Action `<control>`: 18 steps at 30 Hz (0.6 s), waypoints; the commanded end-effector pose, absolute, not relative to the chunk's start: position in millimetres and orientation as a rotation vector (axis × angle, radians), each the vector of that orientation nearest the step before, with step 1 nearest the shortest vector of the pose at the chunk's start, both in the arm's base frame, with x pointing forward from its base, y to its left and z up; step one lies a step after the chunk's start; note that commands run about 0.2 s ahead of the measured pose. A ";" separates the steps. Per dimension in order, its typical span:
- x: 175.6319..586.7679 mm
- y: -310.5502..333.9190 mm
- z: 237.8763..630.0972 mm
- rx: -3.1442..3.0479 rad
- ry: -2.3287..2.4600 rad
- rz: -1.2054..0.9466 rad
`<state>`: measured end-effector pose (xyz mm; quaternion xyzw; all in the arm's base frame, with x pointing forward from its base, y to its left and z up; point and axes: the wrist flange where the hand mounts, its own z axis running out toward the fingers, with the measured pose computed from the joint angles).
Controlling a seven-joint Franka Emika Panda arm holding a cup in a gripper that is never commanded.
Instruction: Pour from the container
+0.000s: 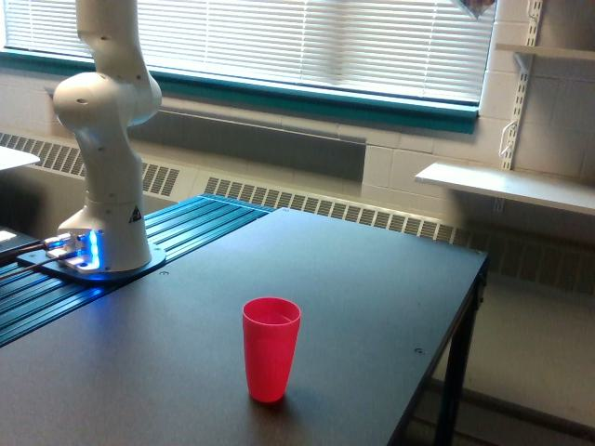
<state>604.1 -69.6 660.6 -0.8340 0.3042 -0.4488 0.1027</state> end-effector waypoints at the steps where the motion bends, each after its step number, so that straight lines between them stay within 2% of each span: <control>1: 602.9 -68.8 665.1 -2.376 1.022 -1.279; 9: 602.5 -49.5 657.8 -2.403 1.043 -1.229; 18: 588.7 -64.4 643.0 -2.471 1.142 -1.187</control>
